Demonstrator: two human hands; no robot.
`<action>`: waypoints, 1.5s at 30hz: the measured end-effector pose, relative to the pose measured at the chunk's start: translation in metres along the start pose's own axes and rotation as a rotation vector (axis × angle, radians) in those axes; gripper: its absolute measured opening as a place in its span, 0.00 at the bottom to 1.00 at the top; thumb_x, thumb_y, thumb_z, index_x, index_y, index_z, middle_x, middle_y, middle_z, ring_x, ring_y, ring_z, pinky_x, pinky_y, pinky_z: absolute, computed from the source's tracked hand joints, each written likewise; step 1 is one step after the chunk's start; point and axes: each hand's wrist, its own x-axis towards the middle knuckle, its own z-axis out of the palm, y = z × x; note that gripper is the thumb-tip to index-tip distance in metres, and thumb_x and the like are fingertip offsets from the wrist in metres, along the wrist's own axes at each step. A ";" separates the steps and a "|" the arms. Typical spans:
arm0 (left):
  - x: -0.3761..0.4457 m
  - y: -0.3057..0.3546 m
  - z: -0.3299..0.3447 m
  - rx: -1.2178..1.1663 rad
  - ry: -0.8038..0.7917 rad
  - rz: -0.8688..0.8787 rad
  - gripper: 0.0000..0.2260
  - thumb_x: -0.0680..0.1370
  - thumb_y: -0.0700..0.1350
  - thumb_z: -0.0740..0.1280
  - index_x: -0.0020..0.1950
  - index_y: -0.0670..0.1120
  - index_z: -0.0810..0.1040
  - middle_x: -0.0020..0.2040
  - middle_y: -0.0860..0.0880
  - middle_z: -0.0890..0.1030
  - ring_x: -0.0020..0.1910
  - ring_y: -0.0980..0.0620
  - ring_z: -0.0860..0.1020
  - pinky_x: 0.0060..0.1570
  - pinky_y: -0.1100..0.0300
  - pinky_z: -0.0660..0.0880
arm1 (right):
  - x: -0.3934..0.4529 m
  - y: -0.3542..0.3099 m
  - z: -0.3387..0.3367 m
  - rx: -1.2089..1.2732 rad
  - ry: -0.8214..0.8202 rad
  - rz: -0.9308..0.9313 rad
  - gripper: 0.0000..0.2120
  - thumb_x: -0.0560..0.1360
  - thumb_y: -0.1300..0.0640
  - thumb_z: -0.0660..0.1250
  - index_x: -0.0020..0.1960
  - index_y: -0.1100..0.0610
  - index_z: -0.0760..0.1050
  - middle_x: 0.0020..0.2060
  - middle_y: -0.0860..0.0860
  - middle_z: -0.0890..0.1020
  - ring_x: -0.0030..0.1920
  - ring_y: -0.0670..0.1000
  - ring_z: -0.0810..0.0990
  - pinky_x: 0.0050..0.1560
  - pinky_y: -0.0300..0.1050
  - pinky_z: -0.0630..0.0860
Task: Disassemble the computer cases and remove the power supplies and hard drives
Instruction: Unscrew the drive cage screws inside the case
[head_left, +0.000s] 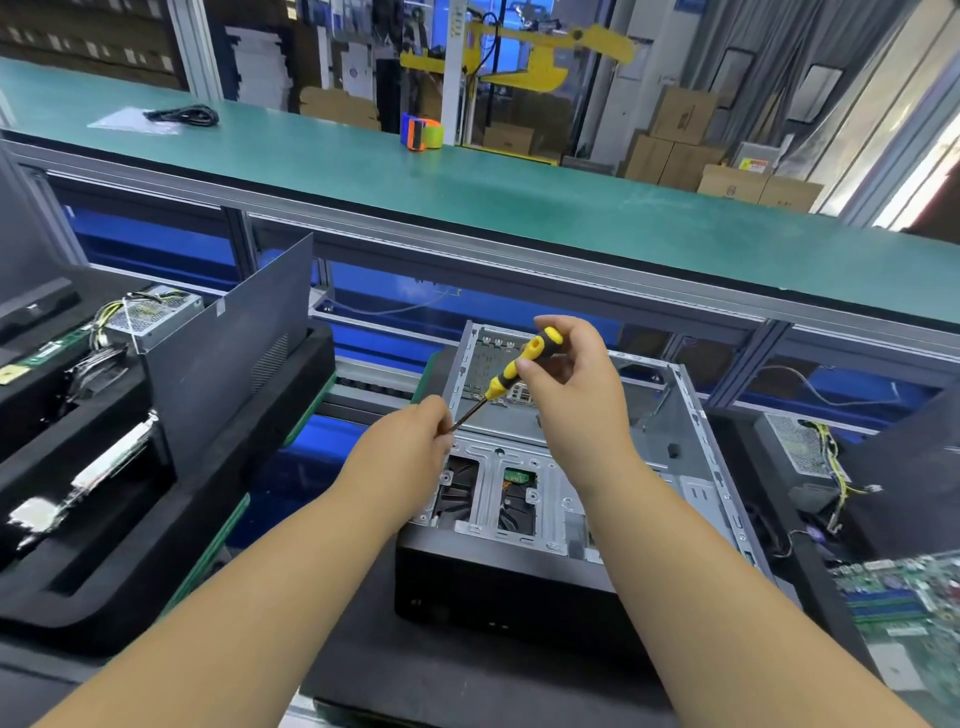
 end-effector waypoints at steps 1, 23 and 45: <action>0.000 0.001 0.000 -0.081 0.006 -0.039 0.02 0.81 0.46 0.63 0.49 0.51 0.72 0.42 0.54 0.78 0.42 0.52 0.76 0.41 0.53 0.76 | -0.001 0.000 -0.003 0.005 0.022 0.016 0.16 0.77 0.63 0.68 0.58 0.44 0.74 0.43 0.42 0.79 0.44 0.39 0.80 0.44 0.37 0.75; -0.004 0.146 0.079 -0.808 -0.017 -0.202 0.11 0.77 0.43 0.72 0.55 0.54 0.75 0.39 0.55 0.83 0.44 0.56 0.81 0.44 0.63 0.73 | -0.025 0.048 -0.190 0.380 0.204 0.514 0.04 0.78 0.62 0.66 0.44 0.60 0.76 0.27 0.52 0.81 0.28 0.48 0.78 0.29 0.38 0.75; -0.020 0.368 0.246 -0.080 -0.297 0.080 0.03 0.76 0.48 0.69 0.45 0.57 0.79 0.40 0.58 0.80 0.42 0.59 0.77 0.44 0.56 0.78 | -0.064 0.135 -0.436 0.386 0.097 0.575 0.10 0.76 0.69 0.62 0.55 0.61 0.76 0.38 0.54 0.86 0.32 0.49 0.83 0.32 0.39 0.77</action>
